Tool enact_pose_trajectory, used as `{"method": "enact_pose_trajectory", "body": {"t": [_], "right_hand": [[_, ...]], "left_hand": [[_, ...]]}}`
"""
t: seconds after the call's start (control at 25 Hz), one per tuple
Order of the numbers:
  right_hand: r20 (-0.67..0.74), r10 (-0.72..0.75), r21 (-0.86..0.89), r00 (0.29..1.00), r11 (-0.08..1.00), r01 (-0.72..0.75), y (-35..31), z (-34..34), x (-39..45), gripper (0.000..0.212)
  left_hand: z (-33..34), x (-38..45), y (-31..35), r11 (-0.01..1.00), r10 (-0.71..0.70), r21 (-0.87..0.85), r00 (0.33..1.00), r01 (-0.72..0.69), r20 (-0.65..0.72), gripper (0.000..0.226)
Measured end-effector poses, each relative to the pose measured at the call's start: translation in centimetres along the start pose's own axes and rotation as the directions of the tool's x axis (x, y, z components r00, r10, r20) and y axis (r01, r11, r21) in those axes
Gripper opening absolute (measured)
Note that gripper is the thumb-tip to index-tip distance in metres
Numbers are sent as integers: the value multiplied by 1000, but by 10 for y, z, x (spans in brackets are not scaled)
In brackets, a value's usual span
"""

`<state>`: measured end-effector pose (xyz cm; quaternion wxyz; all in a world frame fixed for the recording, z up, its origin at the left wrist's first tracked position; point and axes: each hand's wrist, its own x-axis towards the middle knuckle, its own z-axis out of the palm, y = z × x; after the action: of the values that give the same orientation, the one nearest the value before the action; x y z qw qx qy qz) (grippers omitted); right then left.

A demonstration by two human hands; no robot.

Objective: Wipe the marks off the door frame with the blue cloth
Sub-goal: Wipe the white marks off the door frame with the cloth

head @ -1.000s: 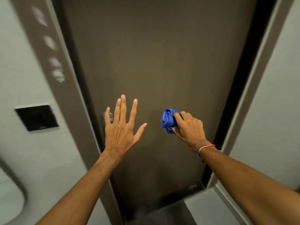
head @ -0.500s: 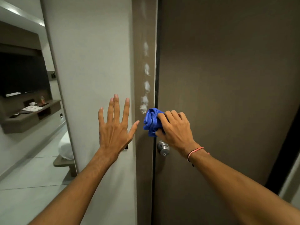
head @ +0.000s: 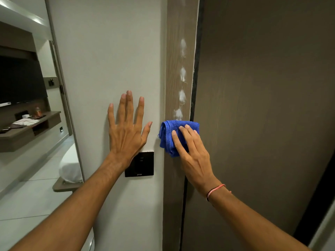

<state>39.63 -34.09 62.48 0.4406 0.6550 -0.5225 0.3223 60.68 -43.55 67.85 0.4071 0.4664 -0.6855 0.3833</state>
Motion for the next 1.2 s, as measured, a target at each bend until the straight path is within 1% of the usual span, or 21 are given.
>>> {"method": "enact_pose_trajectory", "body": {"t": [0.08,0.2,0.28,0.4,0.52,0.68,0.96,1.08,1.2], "right_hand": [[64,79,21,995,997,-81,-12,10,-4,57],[132,158,19,979,987,-162,-24,26,-3,75],[134,164,1,977,986,-166,-23,35,-4,81],[127,146,-21,981,989,-145,-18,39,-5,83],[113,149,-8,982,989,-149,-17,38,6,88],[36,174,-2,984,985,-174,-9,24,59,88],[-125,179,11,976,984,-179,16,-13,164,85],[-182,203,29,962,979,-201,30,-35,227,86],[-210,204,32,956,979,-202,43,-58,285,87]], "left_hand": [[10,0,-5,999,35,6,999,-35,2,72],[22,2,-11,998,62,26,998,-61,-20,73],[27,2,-11,998,66,24,997,-66,-39,75],[29,3,-12,996,87,29,994,-85,-64,75],[23,22,-11,997,77,34,991,-74,-106,73],[7,69,-11,999,46,29,989,-42,-143,73],[-20,144,-19,998,50,53,979,-41,-196,74],[-34,183,-30,997,54,71,974,-39,-221,76],[-46,218,-41,996,59,82,967,-40,-246,77]]}}
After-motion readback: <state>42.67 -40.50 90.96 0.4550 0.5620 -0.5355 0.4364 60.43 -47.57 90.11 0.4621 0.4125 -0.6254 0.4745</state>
